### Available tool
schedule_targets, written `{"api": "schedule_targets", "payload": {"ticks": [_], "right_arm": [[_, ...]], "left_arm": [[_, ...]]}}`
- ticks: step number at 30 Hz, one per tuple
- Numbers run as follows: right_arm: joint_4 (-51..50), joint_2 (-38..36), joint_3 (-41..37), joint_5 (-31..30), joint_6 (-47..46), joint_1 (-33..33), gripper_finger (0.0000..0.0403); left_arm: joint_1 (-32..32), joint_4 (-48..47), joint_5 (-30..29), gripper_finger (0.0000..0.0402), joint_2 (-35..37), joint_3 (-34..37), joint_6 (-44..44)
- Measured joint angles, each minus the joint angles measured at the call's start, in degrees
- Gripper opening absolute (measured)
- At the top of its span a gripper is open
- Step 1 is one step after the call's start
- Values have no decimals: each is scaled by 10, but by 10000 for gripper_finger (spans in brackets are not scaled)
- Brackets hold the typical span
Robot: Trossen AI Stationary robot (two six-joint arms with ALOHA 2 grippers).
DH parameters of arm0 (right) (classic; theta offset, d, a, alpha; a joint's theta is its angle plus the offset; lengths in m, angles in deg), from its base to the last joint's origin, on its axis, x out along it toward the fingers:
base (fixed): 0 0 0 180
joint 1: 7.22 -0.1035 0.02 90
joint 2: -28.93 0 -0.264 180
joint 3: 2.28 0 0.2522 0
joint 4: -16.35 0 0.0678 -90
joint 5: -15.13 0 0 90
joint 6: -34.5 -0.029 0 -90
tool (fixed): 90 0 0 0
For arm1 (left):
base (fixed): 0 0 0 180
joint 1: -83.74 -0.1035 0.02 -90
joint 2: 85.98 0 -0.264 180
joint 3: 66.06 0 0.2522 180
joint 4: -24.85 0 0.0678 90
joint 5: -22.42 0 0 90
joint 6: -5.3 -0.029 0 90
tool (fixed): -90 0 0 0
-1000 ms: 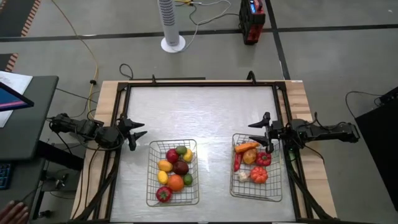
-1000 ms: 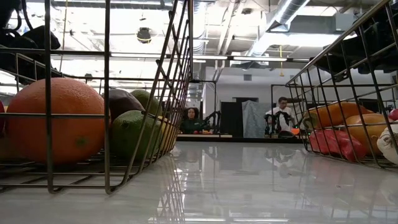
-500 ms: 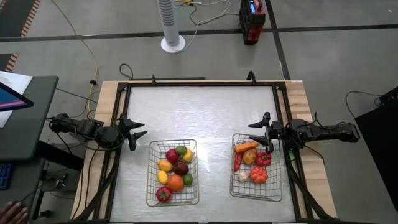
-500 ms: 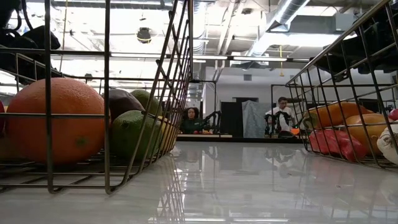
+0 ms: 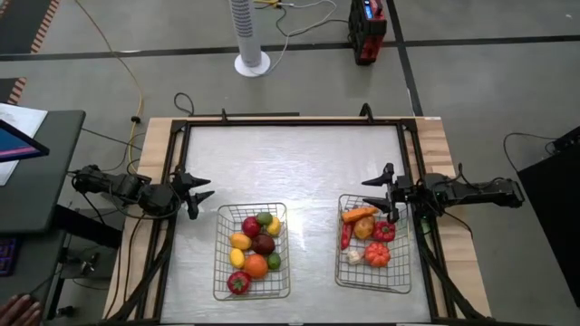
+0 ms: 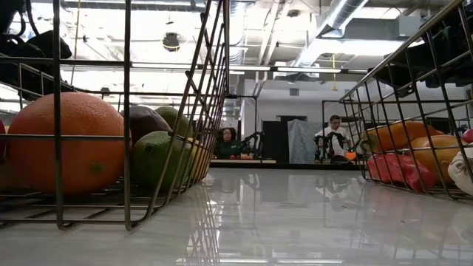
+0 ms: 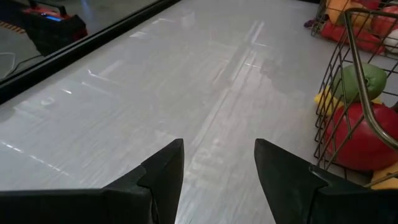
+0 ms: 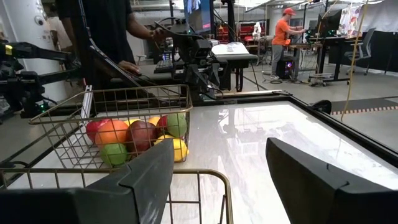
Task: Sort produce into baskets
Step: Return to Home Position
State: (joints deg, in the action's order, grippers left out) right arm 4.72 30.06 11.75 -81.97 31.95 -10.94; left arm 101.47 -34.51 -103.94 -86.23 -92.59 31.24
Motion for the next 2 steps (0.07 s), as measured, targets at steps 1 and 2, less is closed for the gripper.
{"api": "schedule_targets", "payload": {"ticks": [1,2], "right_arm": [[0,0,0,0,0,0,282],[0,0,0,0,0,0,282]], "left_arm": [[0,0,0,183,0,0,0],[0,0,0,183,0,0,0]]}}
